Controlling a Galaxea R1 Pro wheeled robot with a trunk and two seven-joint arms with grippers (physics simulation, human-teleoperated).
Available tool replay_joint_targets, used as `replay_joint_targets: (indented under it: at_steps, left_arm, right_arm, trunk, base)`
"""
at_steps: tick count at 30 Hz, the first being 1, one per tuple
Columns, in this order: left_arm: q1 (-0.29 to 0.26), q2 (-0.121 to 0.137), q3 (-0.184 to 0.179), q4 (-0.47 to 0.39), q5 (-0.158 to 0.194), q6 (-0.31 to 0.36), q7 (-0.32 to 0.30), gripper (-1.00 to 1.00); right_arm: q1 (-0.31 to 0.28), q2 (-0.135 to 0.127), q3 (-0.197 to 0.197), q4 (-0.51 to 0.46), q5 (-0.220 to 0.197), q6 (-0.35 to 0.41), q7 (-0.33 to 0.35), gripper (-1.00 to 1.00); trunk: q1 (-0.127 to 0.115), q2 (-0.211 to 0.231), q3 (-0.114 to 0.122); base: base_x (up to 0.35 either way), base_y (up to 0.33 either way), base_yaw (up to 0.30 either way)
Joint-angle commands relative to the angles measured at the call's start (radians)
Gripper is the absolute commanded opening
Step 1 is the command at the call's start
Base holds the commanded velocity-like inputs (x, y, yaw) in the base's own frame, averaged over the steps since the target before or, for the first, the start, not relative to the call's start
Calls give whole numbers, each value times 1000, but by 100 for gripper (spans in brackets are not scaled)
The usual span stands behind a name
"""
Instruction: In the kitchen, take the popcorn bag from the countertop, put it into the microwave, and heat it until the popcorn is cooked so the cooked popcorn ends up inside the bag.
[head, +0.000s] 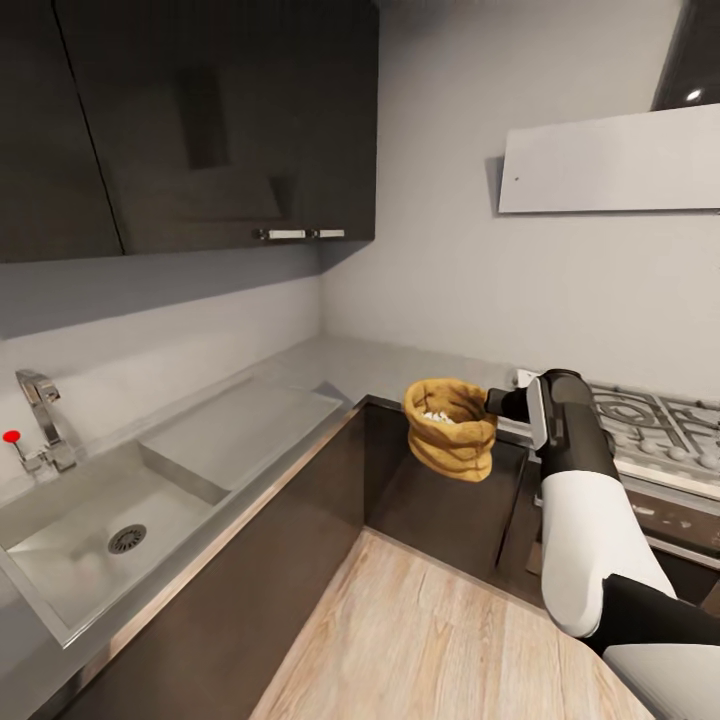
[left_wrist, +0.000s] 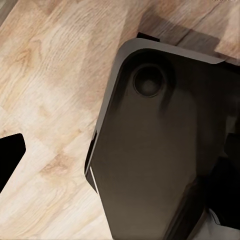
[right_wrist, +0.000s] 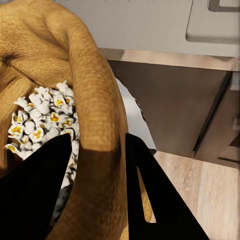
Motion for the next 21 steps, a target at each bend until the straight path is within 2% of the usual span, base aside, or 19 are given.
replay_joint_targets:
  at_steps: [1, 16, 18, 19, 21]
  left_arm:
    - [0, 0, 2, 0, 6, -1, 2, 100]
    - [0, 0, 6, 7, 8, 0, 3, 100]
    - [0, 0, 6, 7, 8, 0, 3, 100]
    - [0, 0, 6, 7, 8, 0, 3, 100]
    - [0, 0, 6, 7, 8, 0, 3, 100]
  right_arm:
    - [-1, 0, -4, -2, 4, 3, 5, -100]
    - [-1, 0, -5, -1, 3, 3, 9, -100]
    - [-1, -5, -7, 2, 1, 3, 4, -100]
    - [-1, -18, -7, 2, 1, 3, 4, -100]
    - [-1, -22, -7, 2, 1, 3, 4, -100]
  trunk:
    - [0, -1, -1]
    - [0, -1, -1]
    - [0, -1, -1]
    - [0, -1, -1]
    - [0, -1, -1]
  base:
    - [0, 0, 0]
    - [0, 0, 0]
    - [0, 0, -48]
    - [0, 0, -265]
    - [0, 0, -275]
